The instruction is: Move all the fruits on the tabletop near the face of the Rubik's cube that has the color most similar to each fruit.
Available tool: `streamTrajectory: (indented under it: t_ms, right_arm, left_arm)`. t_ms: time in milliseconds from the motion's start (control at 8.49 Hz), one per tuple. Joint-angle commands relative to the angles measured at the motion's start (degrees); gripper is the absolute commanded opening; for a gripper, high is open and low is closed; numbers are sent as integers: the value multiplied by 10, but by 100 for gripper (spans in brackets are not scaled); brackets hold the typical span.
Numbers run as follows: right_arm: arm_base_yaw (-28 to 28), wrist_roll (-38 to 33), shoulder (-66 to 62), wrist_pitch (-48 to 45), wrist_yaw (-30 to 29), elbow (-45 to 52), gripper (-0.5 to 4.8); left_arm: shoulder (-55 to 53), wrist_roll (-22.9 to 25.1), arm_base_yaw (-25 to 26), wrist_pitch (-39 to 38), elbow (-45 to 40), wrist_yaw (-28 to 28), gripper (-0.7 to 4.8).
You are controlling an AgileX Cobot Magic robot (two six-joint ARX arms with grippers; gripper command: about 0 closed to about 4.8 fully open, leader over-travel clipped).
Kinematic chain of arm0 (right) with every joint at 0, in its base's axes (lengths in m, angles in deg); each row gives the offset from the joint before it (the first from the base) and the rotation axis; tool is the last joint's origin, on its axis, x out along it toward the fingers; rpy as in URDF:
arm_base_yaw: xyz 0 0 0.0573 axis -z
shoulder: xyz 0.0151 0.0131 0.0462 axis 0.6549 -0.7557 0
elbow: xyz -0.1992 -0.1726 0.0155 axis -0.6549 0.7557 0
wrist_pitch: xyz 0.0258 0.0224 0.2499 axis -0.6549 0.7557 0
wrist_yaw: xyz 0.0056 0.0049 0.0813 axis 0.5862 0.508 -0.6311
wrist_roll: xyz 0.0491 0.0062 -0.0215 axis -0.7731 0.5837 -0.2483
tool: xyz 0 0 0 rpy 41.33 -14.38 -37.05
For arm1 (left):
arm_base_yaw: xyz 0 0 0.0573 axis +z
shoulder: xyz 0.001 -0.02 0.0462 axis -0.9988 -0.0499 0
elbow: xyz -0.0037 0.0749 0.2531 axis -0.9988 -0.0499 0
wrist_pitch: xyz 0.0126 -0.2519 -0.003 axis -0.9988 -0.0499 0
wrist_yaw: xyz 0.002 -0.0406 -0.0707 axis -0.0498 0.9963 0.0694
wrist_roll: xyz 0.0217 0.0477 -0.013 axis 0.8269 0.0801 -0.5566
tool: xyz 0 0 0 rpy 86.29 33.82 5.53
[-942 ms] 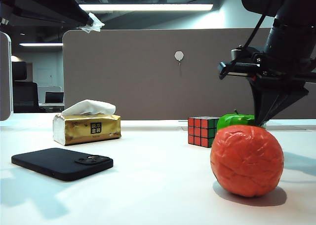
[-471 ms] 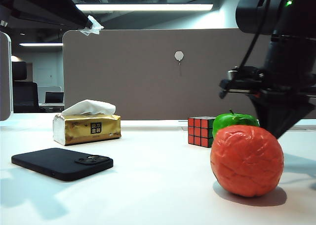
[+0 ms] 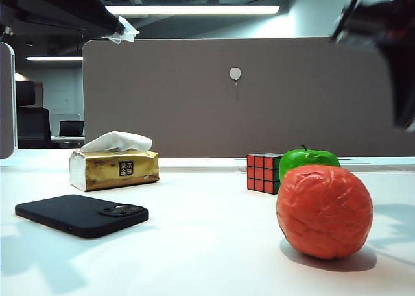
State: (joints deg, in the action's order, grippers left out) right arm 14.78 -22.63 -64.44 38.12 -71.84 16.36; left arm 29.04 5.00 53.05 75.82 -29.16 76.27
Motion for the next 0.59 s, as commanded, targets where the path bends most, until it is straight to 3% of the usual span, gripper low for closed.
streamTrajectory:
  t_ms: [118, 235, 589]
  right_arm:
    - [-152, -86, 74, 116, -200, -7, -1]
    - [-201, -117, 74, 116, -200, -7, -1]
    - [-246, -144, 73, 118, -194, -7, -1]
  left_arm:
    - [-3, 1, 0, -5, 2, 45, -5]
    - [-3, 1, 0, -5, 2, 45, -5]
    - [-3, 1, 0, -5, 2, 45, -5]
